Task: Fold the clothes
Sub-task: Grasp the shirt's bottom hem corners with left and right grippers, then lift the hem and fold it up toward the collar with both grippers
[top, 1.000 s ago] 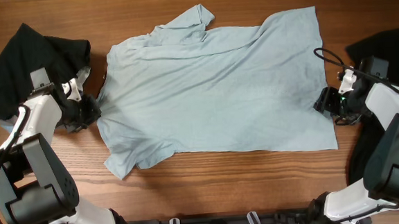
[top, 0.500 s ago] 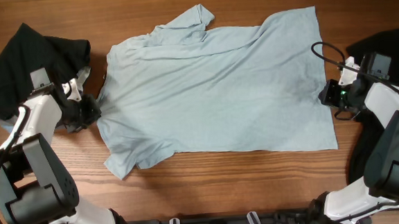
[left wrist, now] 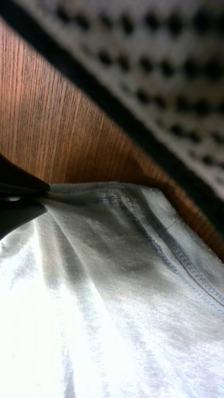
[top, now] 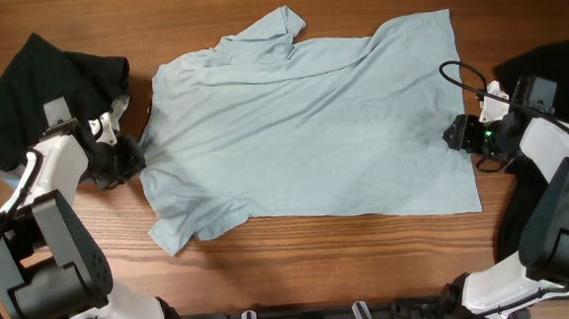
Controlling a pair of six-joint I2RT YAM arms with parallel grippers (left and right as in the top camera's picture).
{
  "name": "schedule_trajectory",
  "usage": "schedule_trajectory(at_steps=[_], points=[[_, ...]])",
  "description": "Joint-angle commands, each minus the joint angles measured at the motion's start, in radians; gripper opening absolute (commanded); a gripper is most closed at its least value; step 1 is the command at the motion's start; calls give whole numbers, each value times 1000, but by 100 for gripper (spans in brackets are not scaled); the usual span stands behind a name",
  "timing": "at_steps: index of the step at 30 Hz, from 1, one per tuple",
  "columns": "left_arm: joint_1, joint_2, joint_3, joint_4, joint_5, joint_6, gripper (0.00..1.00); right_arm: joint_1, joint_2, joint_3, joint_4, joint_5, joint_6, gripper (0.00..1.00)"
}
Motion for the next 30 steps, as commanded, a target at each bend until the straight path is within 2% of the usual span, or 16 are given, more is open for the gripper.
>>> schedule_trajectory(at_steps=[1, 2, 3, 5, 8, 12, 13, 15, 17, 19, 22, 26, 30], points=[[8, -24, -5, -3, 10, -17, 4, 2, 36, -6, 5, -61, -2, 40], [8, -24, -5, -3, 10, -17, 4, 2, 47, -6, 2, -72, 1, 35], [8, -24, -5, -3, 10, -17, 4, 2, 60, -6, -16, -72, 36, 23], [8, -24, -5, -3, 10, -17, 4, 2, 62, -6, -26, -60, 54, 5], [8, -27, -5, 0, 22, -17, 4, -5, 53, 34, -41, -61, 114, 4], [8, -132, 61, -79, 66, -13, 4, -5, -25, 223, -259, -69, 126, 4], [9, -212, 103, -114, 64, -13, 4, -7, -71, 330, -374, -69, 126, 4], [13, -297, 142, -133, 61, -13, 4, -7, -106, 404, -439, -67, 121, 4], [40, -530, 249, -143, 61, 1, 4, -14, -211, 587, -564, -64, 126, 4], [49, -601, 292, -143, 56, 10, 4, -22, -238, 649, -603, -64, 127, 4], [63, -739, 375, -143, -26, 14, 4, -61, -314, 799, -684, -61, 152, 4], [63, -839, 415, -143, -114, 13, 4, -106, -406, 888, -745, -60, 177, 4], [62, -897, 509, -185, -124, 12, 4, -138, -518, 908, -790, -38, 282, 4]])
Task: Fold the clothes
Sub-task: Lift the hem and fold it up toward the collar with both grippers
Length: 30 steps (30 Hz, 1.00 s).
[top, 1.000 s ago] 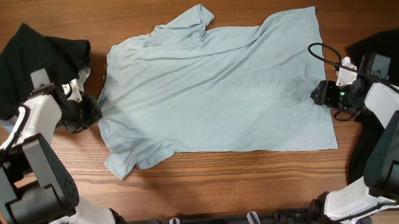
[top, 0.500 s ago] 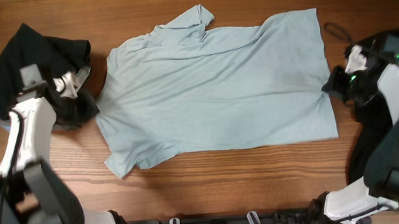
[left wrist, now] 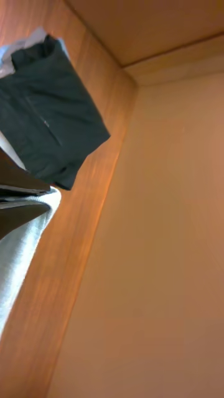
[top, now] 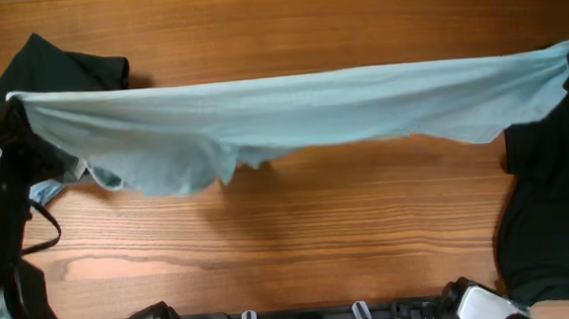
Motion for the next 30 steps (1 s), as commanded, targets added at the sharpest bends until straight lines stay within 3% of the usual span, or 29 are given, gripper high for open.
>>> schedule_trajectory(at_steps=[1, 8, 12, 19, 26, 30], points=[[9, -38, 131, -51, -47, 8, 4, -29, -95, 24, -23, 23, 93, 4], [9, -39, 382, -203, -148, 5, 4, -31, -203, 35, -88, 109, 133, 4], [9, -17, 391, -240, -150, 5, 4, -31, -165, 37, -82, 97, 159, 4], [8, 169, 391, -233, 69, 9, 4, -31, 12, 37, 56, -131, 84, 4], [8, -8, 391, -246, 84, 35, 4, -31, -182, 37, -12, -106, 64, 4], [-66, -108, 391, -262, -119, 35, 4, -31, -281, 37, -31, -43, 139, 4]])
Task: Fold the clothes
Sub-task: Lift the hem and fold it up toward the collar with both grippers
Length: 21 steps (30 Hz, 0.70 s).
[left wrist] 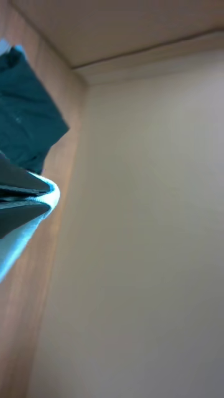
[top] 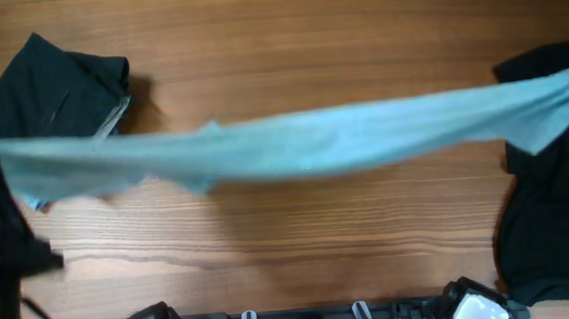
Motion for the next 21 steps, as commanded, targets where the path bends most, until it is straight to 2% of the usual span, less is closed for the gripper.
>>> schedule_trajectory(at_steps=[1, 2, 4, 9, 11, 14, 19, 21], points=[[-87, -29, 2, -16, -214, 18, 4, -5, -22, 13, -3, 52, 40, 4], [-132, -33, 2, -20, -286, 18, 4, -5, -16, 13, -16, 81, 41, 5], [-186, -22, 2, -17, -326, 43, 4, -5, 17, 13, -50, 146, 38, 5], [-225, 201, 2, -8, -216, 39, 4, -5, 261, 13, -87, 156, -24, 4], [-225, 360, 2, 23, -142, 39, 4, -5, 366, 13, -80, 123, -47, 4], [-230, 674, 2, 103, 30, 39, 4, 17, 614, 13, -42, 44, -102, 4], [-333, 1083, 2, 278, 47, 40, 4, 122, 931, 12, 108, 45, -127, 5], [-364, 1209, 2, 354, 46, 39, 4, 172, 1028, 12, 196, 46, -124, 9]])
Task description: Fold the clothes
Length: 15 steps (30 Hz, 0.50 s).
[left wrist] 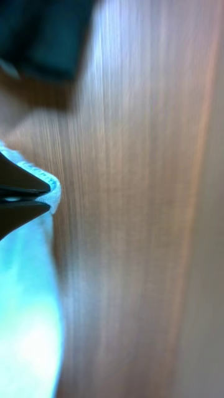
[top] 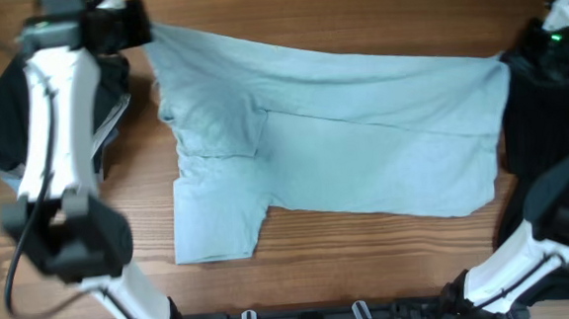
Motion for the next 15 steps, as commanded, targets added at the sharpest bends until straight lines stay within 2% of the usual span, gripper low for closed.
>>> schedule_trajectory(at_steps=[1, 2, 3, 4, 5, 6, 7, 8, 11, 12, 15], points=[[-49, 157, 0, 95, 14, 12, 8, 66, 113, 6, 102, -11, 11, 11], [-51, 219, 0, 147, 14, 11, 17, 73, 156, 6, 193, -8, 63, 15], [-51, 236, 0, 164, 14, 11, 27, 72, 168, 3, 252, -7, 68, 35], [-51, 246, 0, 183, 15, 11, 47, 72, 172, 0, 302, -2, 66, 61], [-51, 246, 0, 191, 15, 12, 57, 70, 172, -1, 352, 16, 45, 83], [-50, 242, 2, 196, 14, 12, 72, 69, 171, -1, 370, 41, 45, 91], [-45, 231, 10, 183, 15, 12, 82, 64, 169, 1, 372, 66, 46, 95], [-39, 214, 18, 157, 15, 12, 83, 55, 169, 1, 341, 72, 46, 99], [-17, 122, 26, -32, 15, 13, 85, 19, 156, 1, 164, 71, -5, 99], [-12, 99, 26, -100, 15, 16, 79, 8, 143, 1, 111, 72, -31, 99], [3, 49, 26, -375, -9, 16, 43, -16, 42, 1, -47, 71, -97, 99]])
